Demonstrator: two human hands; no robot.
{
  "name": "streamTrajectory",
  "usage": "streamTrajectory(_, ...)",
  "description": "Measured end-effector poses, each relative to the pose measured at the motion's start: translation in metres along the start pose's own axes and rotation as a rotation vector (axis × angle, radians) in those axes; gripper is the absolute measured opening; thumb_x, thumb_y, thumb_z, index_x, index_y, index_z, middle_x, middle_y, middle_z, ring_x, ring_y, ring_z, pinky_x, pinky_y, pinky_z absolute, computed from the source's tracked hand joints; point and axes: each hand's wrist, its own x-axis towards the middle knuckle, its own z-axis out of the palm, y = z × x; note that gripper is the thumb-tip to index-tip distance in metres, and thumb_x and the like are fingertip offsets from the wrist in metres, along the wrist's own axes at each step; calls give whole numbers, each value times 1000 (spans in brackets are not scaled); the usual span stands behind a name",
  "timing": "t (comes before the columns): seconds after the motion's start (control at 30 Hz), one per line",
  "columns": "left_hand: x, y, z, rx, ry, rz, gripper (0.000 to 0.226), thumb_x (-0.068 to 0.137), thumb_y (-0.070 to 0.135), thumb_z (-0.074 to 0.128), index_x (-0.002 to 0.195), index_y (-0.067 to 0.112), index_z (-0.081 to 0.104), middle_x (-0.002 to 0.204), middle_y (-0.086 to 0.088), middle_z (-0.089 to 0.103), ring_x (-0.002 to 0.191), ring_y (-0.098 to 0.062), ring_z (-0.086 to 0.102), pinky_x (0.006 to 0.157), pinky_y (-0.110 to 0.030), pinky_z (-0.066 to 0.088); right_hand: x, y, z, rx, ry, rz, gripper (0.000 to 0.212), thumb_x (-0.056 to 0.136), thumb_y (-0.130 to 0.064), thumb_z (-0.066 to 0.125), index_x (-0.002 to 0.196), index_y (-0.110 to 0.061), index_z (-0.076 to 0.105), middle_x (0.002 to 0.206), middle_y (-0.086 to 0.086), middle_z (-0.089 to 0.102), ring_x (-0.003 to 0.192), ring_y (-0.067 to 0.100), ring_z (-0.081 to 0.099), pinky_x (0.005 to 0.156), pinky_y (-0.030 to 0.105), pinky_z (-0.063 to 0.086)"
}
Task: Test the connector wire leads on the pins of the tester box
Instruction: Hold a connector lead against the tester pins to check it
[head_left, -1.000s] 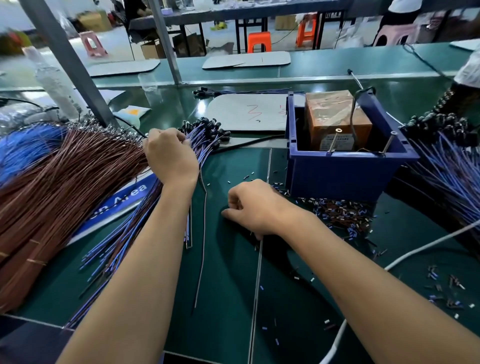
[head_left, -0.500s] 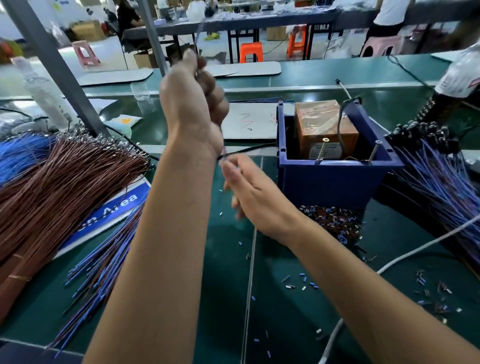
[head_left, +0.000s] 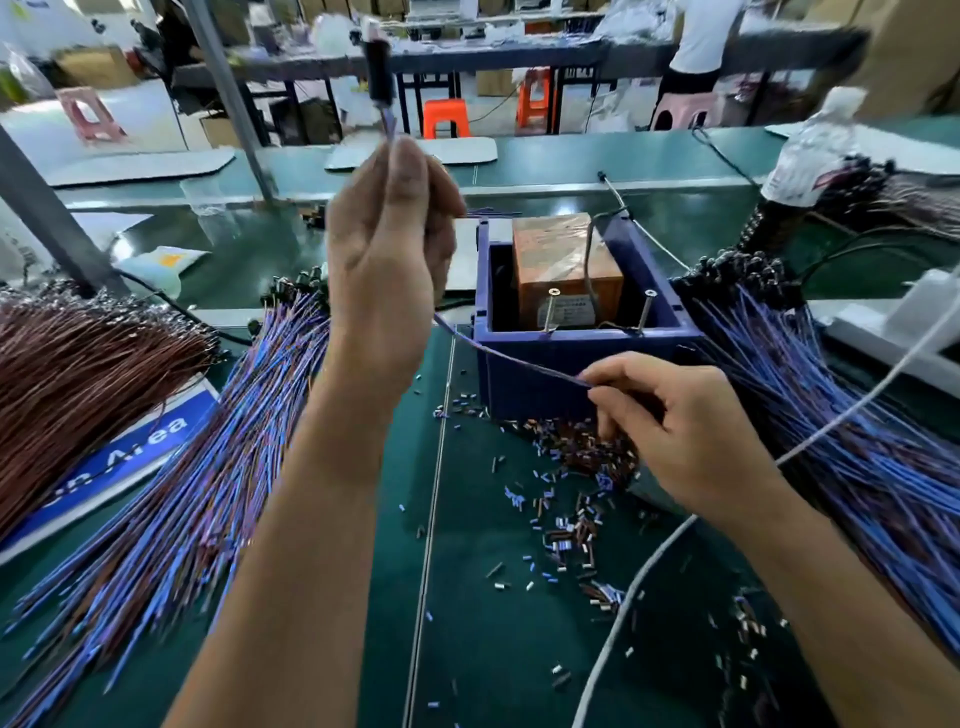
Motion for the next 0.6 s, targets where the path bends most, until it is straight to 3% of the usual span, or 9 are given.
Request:
streamTrajectory(0.1,-43,-16,21,366,-315,94,36,108,28,41,88,9,63,58,1,52,48,-14,45,44,-33,38,-6,13,-2,-138,183,-63,12,100,-17,65,105,-12,74,78,-8,72,70,8,69,68,33,57)
streamTrajectory(0.17,-65,-30,30,598,-481,191,29,109,25,46,102,6,68,75,9,59,64,-16,55,58,-40,48,-8,14,4,-146,210,-93,10,103,-17,66,105,-12,74,82,-8,72,74,6,69,70,29,55)
streamTrajectory(0.23,-79,-37,34,682,-558,226,29,109,25,48,124,11,69,98,7,64,83,-21,63,71,-42,53,-9,12,12,-157,222,-108,11,104,-17,63,104,-12,73,82,-8,70,73,5,64,70,24,50)
streamTrajectory(0.3,-88,-40,37,698,-546,235,37,109,31,45,138,19,64,114,4,65,94,-25,67,76,-42,55,-9,11,14,-136,246,-98,12,104,-15,63,97,-11,72,80,-6,69,71,7,63,67,22,48)
streamTrajectory(0.37,-90,-42,37,730,-514,242,38,109,34,45,138,20,65,119,4,66,96,-25,68,74,-41,55,-10,11,14,-56,260,-69,12,103,-11,64,95,-10,72,80,-4,70,72,5,65,65,20,48)
streamTrajectory(0.47,-92,-46,39,681,-511,191,35,107,31,50,136,17,65,110,2,74,97,-23,71,77,-41,56,-11,7,18,85,257,-11,10,102,-10,64,101,-12,74,84,-9,73,77,0,69,69,11,48)
streamTrajectory(0.6,-91,-54,32,569,-506,96,24,101,28,63,120,15,72,96,3,77,87,-20,73,74,-41,55,-10,6,21,197,290,59,14,95,0,71,98,-13,71,89,-12,75,83,4,74,74,16,56)
